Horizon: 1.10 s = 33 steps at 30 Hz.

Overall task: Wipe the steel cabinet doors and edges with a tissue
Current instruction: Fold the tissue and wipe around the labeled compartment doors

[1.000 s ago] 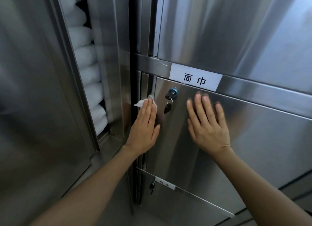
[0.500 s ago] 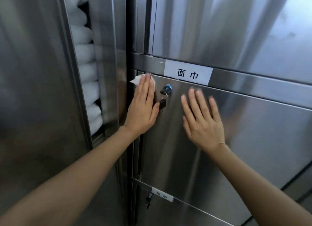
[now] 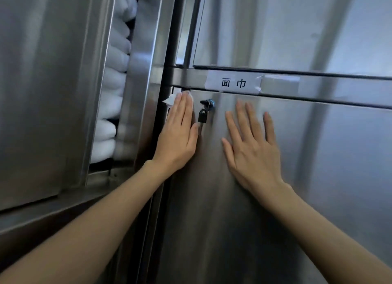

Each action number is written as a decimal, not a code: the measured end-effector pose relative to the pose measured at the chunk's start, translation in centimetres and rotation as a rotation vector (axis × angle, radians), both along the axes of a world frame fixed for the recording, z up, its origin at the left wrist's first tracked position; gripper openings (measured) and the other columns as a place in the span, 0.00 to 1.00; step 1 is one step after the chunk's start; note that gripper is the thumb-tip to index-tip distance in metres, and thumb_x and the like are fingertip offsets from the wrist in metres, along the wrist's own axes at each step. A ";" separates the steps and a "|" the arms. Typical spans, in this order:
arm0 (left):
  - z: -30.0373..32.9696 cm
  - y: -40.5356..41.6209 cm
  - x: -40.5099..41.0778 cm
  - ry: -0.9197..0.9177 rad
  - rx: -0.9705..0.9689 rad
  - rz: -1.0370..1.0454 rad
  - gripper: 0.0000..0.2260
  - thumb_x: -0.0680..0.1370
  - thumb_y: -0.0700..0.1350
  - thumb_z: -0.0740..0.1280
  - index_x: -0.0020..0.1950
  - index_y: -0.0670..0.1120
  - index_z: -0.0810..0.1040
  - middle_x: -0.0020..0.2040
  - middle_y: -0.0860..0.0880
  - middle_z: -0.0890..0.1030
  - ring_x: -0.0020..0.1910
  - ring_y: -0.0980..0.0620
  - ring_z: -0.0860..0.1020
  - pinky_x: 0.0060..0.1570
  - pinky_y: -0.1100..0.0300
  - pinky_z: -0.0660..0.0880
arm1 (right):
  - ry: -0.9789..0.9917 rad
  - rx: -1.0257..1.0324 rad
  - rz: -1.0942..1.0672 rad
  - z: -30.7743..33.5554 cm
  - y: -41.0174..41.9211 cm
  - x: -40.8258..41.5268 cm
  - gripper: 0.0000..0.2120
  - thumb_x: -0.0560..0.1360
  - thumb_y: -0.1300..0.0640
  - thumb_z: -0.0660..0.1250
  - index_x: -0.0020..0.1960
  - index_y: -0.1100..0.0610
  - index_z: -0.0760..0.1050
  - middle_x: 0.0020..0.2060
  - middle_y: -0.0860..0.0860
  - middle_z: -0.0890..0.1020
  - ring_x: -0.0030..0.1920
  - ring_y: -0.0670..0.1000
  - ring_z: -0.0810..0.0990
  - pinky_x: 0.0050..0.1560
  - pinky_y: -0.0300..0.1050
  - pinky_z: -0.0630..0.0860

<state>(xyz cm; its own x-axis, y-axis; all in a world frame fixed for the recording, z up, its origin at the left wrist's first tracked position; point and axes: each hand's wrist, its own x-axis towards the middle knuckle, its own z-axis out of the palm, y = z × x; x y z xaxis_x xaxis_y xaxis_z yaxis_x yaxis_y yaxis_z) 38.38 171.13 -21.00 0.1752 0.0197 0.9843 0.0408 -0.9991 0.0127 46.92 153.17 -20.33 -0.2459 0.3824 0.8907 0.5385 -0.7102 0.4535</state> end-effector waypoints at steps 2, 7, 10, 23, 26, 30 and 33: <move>-2.0 0.0 0.1 0.007 0.012 0.016 0.30 0.83 0.51 0.47 0.80 0.37 0.48 0.81 0.42 0.48 0.80 0.50 0.42 0.78 0.59 0.39 | 0.005 0.023 -0.015 -0.2 0.5 0.1 0.28 0.83 0.48 0.50 0.79 0.60 0.60 0.78 0.60 0.59 0.79 0.59 0.56 0.77 0.62 0.51; -2.1 0.8 -0.5 0.047 0.058 0.057 0.30 0.82 0.51 0.48 0.80 0.39 0.45 0.81 0.43 0.45 0.80 0.51 0.41 0.74 0.66 0.34 | 0.078 0.038 -0.071 -0.2 1.0 -0.1 0.31 0.81 0.45 0.41 0.80 0.58 0.55 0.79 0.57 0.56 0.80 0.56 0.52 0.77 0.59 0.42; 0.8 0.7 -0.8 0.051 0.063 0.053 0.27 0.85 0.47 0.50 0.80 0.37 0.46 0.81 0.42 0.47 0.80 0.50 0.42 0.70 0.71 0.31 | 0.097 0.022 -0.080 -0.2 1.1 -0.3 0.34 0.79 0.44 0.35 0.81 0.56 0.52 0.80 0.56 0.53 0.80 0.55 0.48 0.77 0.59 0.39; -1.8 1.7 -1.4 0.076 0.163 0.085 0.30 0.82 0.52 0.46 0.80 0.38 0.46 0.81 0.44 0.45 0.79 0.54 0.41 0.75 0.65 0.36 | 0.112 0.041 -0.055 -0.4 1.2 -0.3 0.34 0.78 0.45 0.36 0.81 0.57 0.53 0.80 0.56 0.54 0.80 0.56 0.49 0.78 0.60 0.42; -4.9 1.6 -1.3 0.078 0.156 0.059 0.31 0.81 0.55 0.44 0.80 0.38 0.46 0.81 0.45 0.45 0.78 0.56 0.39 0.72 0.69 0.32 | 0.103 0.047 -0.055 -0.5 1.3 -0.2 0.32 0.80 0.46 0.39 0.80 0.58 0.57 0.79 0.57 0.57 0.80 0.57 0.53 0.78 0.61 0.45; 0.8 0.2 -2.2 0.150 0.017 0.064 0.26 0.86 0.49 0.46 0.80 0.39 0.44 0.81 0.45 0.44 0.78 0.57 0.39 0.70 0.69 0.32 | 0.078 0.061 -0.051 -0.4 1.4 -0.1 0.31 0.80 0.46 0.42 0.79 0.59 0.60 0.78 0.58 0.60 0.79 0.58 0.56 0.77 0.61 0.46; -0.4 -0.1 -2.0 0.137 0.016 0.056 0.28 0.85 0.51 0.46 0.80 0.39 0.43 0.81 0.44 0.43 0.79 0.54 0.40 0.70 0.69 0.31 | 0.081 0.057 -0.064 -0.6 1.4 -0.1 0.31 0.80 0.46 0.42 0.79 0.59 0.59 0.79 0.57 0.59 0.79 0.58 0.55 0.78 0.61 0.46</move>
